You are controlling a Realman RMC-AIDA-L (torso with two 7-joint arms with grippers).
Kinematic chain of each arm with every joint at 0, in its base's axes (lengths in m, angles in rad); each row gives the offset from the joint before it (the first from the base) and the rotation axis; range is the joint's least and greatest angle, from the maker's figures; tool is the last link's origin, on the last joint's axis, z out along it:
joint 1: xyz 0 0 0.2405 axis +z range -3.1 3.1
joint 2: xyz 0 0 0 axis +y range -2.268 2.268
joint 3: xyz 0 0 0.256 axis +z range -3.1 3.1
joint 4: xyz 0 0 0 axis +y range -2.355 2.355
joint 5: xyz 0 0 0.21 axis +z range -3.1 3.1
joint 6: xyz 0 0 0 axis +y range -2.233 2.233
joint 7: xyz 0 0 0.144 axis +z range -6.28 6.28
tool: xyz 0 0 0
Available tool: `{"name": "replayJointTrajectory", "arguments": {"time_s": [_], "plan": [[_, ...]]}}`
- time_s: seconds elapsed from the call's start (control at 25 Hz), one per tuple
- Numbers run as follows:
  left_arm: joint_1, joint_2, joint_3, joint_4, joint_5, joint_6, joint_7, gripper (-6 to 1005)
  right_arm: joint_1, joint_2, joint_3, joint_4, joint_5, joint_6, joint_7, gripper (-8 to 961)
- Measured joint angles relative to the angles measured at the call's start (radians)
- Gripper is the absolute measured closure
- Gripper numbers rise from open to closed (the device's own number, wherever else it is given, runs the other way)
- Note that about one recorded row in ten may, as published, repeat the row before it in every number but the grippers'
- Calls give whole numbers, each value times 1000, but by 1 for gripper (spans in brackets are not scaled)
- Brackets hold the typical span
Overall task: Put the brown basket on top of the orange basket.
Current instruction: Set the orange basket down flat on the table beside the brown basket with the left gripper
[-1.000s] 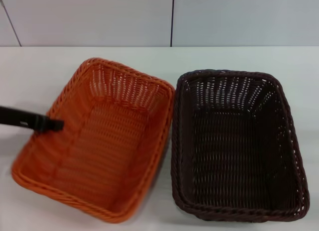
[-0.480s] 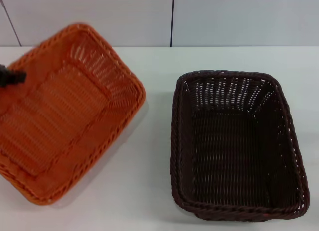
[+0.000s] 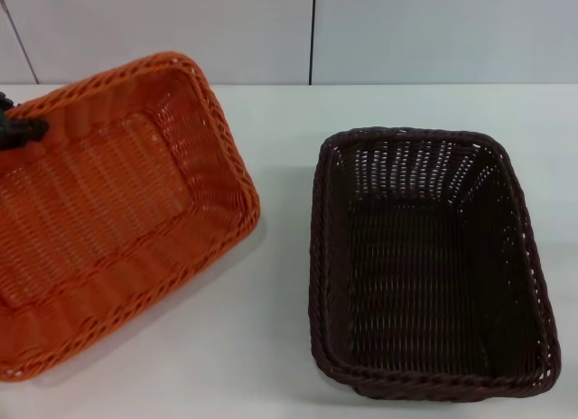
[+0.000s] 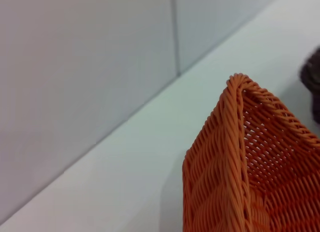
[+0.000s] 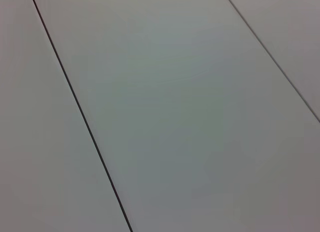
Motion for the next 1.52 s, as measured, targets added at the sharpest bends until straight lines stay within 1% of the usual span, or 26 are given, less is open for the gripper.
{"name": "replayJointTrajectory", "arguments": {"time_s": [0.12,0.2,0.24,0.28,0.4,0.52,0.56,0.64,0.8,0.84,0.92,1.0,1.04,1.16,1.24,1.28,1.44,1.52], "plan": [[-19,13,-6,-2,11,61,17,831,-1,-1,0,0,0,2,-3,447],[-23,14,-6,-3,11,77,21,831,-3,-1,0,0,0,3,-5,447],[-37,16,-4,-7,11,129,35,831,-3,-2,0,1,0,3,-5,446],[-40,14,-2,-8,11,140,37,831,-4,-2,0,1,0,2,-6,446],[-55,3,19,-29,13,165,40,831,-4,-2,0,1,-1,2,-6,446],[-77,-12,56,-99,39,153,40,831,-7,-1,0,2,-1,1,-7,446],[-92,-23,72,-140,61,146,41,831,-9,-1,0,1,-1,-1,-7,446],[-108,-35,82,-172,81,134,47,831,-12,-1,0,1,-1,-3,-7,446],[-157,-73,98,-259,118,90,68,830,-18,0,8,2,-1,-5,-7,446],[-182,-87,103,-291,124,61,75,830,-20,0,10,3,-1,-5,-7,446],[-189,-92,106,-295,126,48,76,830,-22,0,11,3,-1,-5,-8,447],[-209,-104,110,-303,128,18,82,830,-23,0,11,4,-1,-5,-8,447],[-232,-114,111,-316,126,-4,90,830,-24,0,12,4,-1,-5,-8,447],[-252,-118,111,-335,121,-24,92,830,-25,0,14,5,-1,-1,-8,447],[-283,-122,111,-388,118,-59,92,830,-27,-1,26,5,0,2,-8,447],[-283,-122,111,-388,118,-59,92,830,-27,-1,26,5,0,2,-8,447],[-321,-124,113,-461,112,-118,92,831,-35,-2,39,4,0,3,-8,447],[-325,-124,113,-468,109,-127,92,832,-36,-2,40,2,0,3,-8,447]]}}
